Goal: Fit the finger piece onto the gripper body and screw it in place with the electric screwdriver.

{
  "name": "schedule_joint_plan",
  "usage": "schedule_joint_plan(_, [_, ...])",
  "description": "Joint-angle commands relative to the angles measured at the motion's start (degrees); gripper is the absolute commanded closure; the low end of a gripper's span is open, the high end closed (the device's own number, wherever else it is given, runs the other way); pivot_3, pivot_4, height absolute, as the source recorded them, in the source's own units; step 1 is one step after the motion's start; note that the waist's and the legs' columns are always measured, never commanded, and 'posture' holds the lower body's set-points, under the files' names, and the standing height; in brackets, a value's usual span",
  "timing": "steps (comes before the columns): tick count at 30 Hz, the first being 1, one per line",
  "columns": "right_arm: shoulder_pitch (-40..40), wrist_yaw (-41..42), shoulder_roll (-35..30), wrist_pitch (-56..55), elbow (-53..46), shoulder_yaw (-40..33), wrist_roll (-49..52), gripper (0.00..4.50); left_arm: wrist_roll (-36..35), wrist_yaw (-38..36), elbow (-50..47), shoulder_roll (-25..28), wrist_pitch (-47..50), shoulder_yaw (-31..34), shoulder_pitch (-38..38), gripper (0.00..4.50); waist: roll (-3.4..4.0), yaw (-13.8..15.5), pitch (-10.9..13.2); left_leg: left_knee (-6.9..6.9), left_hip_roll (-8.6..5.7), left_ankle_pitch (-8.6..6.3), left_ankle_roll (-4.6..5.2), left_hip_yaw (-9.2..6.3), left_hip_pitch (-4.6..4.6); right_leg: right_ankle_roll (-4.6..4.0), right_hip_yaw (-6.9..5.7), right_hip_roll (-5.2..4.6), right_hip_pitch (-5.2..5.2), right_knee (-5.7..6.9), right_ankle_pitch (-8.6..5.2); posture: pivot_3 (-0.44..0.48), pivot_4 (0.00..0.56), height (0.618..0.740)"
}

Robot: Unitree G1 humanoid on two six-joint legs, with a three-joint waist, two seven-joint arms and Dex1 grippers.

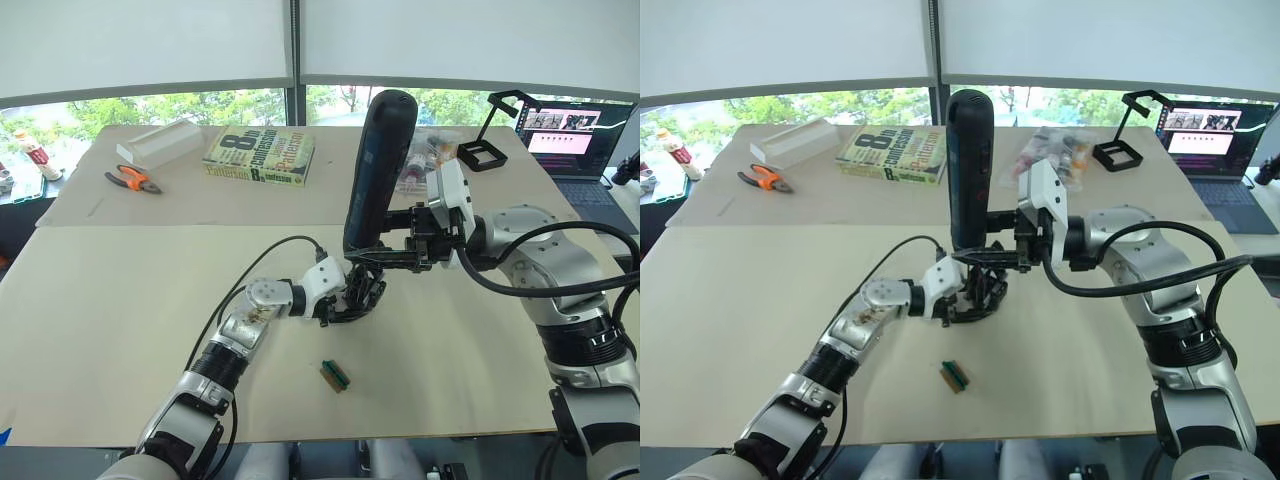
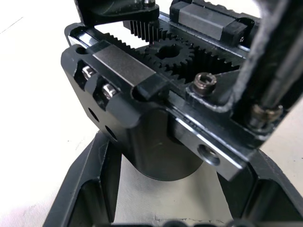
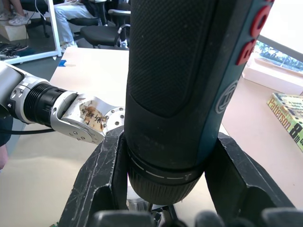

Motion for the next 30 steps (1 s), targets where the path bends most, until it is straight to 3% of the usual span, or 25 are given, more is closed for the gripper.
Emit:
schedule_joint_plan(1, [4.7,-2.8,-2.2,4.8,5.2,5.1,-7.9,2.6,-1.6,0.2,-4.1,-0.7,-1.8,1.9,-3.0,0.0,0.02,0.4,0.0,0.01,-0.05,0.03,0.06,-0.01,0.0,-0.09,-0.05,-0.09,0.04,0.0,-0.06,0.0,0.15,0.74])
schedule_joint_plan(4, [4.3,-3.1,-2.1,5.0,5.1,5.2,-7.7,2.6,-0.6,0.4,-3.2,-0.3,-3.0,1.3,-2.9,0.19,0.02,0.9,0.0,0.05,-0.07,0.05,0.08,0.0,-0.02,-0.11,-0.07,-0.11,0.06,-0.02,-0.09,0.0,0.15,0.74])
schedule_joint_plan(9, [4.1,-3.2,-2.3,5.4,4.9,5.1,-7.3,2.6,0.1,0.2,-2.2,0.2,-4.1,1.0,-2.6,2.05,0.01,1.5,0.0,0.08,-0.11,0.06,0.11,0.01,-0.09,-0.1,-0.08,-0.14,0.03,-0.03,-0.07,0.0,0.15,0.74])
schedule_joint_plan(30, [0.4,-1.3,-2.8,4.9,4.1,4.4,-6.9,2.6,0.0,-1.1,-0.1,-1.8,-2.7,0.4,-6.2,2.21,0.01,1.7,0.1,0.11,-0.15,0.09,0.19,-0.01,-0.33,-0.05,-0.23,-0.19,-0.07,-0.1,-0.05,0.0,0.15,0.74])
